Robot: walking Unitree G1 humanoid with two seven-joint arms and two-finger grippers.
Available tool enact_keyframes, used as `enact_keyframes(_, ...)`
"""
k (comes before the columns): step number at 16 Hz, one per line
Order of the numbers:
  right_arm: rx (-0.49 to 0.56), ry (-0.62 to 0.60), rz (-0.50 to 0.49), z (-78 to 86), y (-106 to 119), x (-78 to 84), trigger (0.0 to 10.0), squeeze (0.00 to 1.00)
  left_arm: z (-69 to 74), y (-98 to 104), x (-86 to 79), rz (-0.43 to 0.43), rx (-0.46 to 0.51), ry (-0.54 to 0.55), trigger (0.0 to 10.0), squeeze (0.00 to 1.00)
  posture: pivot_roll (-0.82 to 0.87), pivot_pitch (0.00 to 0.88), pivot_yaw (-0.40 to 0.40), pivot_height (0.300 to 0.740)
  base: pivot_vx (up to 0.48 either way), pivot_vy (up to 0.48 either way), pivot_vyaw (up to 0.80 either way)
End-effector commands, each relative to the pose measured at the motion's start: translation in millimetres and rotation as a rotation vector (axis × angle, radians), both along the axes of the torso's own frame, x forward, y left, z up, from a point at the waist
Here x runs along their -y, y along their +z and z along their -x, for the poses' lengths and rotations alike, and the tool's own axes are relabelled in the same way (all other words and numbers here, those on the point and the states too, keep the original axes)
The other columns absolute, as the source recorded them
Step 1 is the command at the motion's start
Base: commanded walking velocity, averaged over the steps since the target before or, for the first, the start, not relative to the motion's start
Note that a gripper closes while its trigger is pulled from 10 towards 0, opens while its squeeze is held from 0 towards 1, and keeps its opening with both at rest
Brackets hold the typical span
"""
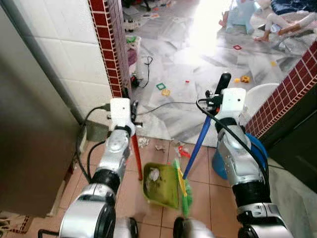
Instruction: Sweep floor
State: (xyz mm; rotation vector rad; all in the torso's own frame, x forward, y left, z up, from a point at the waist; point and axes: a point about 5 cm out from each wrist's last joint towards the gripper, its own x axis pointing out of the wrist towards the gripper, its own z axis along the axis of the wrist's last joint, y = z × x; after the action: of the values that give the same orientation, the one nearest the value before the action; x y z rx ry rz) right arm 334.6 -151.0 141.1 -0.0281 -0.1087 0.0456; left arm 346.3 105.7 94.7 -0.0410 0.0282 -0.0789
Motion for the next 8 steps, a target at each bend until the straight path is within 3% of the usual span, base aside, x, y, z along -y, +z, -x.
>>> enact_keyframes(1, 0.040, -0.009, 0.012, -0.6, 5, -1.6, 10.0, 0.00, -0.2, 14, 0.1, 0.002, 0.059, -0.016, 10.0, 0.00, -0.08, 0.055, 0.013, 0.740, 0.000, 0.000, 0.00)
enact_keyframes(6, 0.055, -0.077, -0.008, 3.1, 6, 4.7, 10.0, 0.00, 24.7, 33, -7.7, -0.026, 0.134, -0.036, 10.0, 0.00, -0.07, 0.055, 0.016, 0.740, 0.000, 0.000, 0.00)
enact_keyframes(8, 0.043, -0.075, -0.006, 4.1, 2, 4.7, 10.0, 0.00, 32.8, 34, -6.3, -0.030, 0.116, -0.064, 10.0, 0.00, -0.06, 0.051, 0.016, 0.740, 0.000, 0.000, -0.59)
